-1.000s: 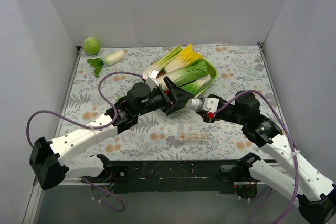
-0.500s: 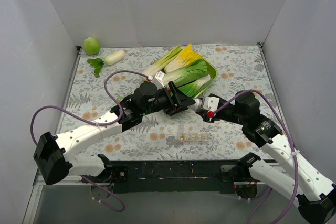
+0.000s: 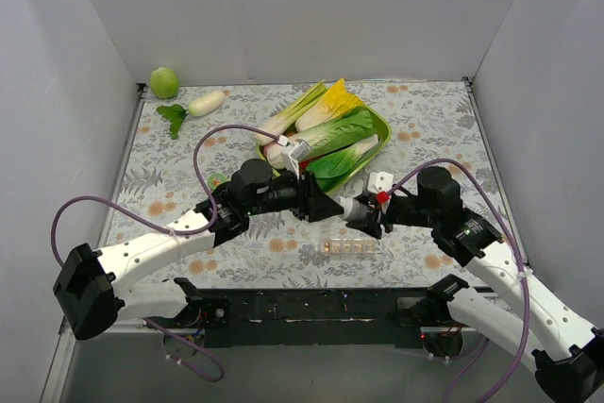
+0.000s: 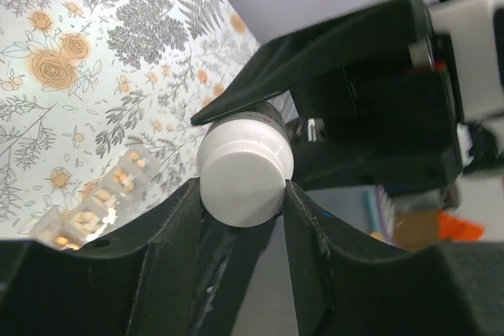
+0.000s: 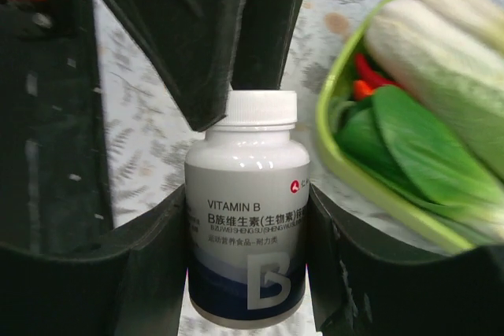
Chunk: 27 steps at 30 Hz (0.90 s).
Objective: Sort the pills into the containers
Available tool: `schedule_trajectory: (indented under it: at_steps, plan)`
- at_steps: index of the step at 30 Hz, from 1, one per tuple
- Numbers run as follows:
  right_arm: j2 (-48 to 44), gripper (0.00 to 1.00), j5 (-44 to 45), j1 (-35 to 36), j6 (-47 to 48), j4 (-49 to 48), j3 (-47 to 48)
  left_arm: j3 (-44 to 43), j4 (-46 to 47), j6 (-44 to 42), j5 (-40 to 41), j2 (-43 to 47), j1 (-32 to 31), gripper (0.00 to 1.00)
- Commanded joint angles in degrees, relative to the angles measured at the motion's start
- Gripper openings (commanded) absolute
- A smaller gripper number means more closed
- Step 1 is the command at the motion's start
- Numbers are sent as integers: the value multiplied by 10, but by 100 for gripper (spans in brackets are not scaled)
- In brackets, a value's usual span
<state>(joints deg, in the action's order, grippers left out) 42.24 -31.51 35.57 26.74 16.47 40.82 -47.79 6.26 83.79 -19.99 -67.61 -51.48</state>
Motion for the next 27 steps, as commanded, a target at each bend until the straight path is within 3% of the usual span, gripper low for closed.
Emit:
schedule_trajectory:
  at_steps: [1, 4, 5, 7, 9, 10, 13, 14, 18, 20, 23, 27]
  plan:
    - [3, 1, -136, -13, -201, -137, -35, 44, -6, -234, -210, 17, -9, 0]
    - [6, 1, -222, -19, -395, -251, -104, 87, -27, -326, -240, 37, -9, 3]
    - [8, 1, -248, -23, -439, -332, -126, 94, -41, -349, -237, 45, -9, 6]
    - [12, 1, -261, -30, -547, -403, -174, 110, -37, -373, -227, 80, -8, 15]
    - [14, 1, -271, -38, -585, -452, -198, 129, -17, -346, -189, 115, -8, 34]
    - [14, 1, -272, -39, -591, -454, -202, 139, -2, -328, -174, 160, -8, 53]
    - [9, 1, -272, -43, -582, -444, -204, 182, 47, -259, -77, 247, -7, 92]
    - [7, 1, -271, -45, -562, -436, -201, 200, 57, -241, -50, 312, -6, 98]
    - [0, 1, -265, -46, -482, -371, -178, 226, 54, -151, 41, 438, -4, 98]
    - [-3, 1, -250, -46, -422, -301, -147, 220, 5, -71, 85, 468, -4, 98]
    - [-3, 1, -212, -46, -285, -204, -82, 195, -53, 17, 115, 457, -3, 98]
    - [7, 1, -143, -43, -80, -94, -3, 162, -59, 128, 123, 349, -3, 98]
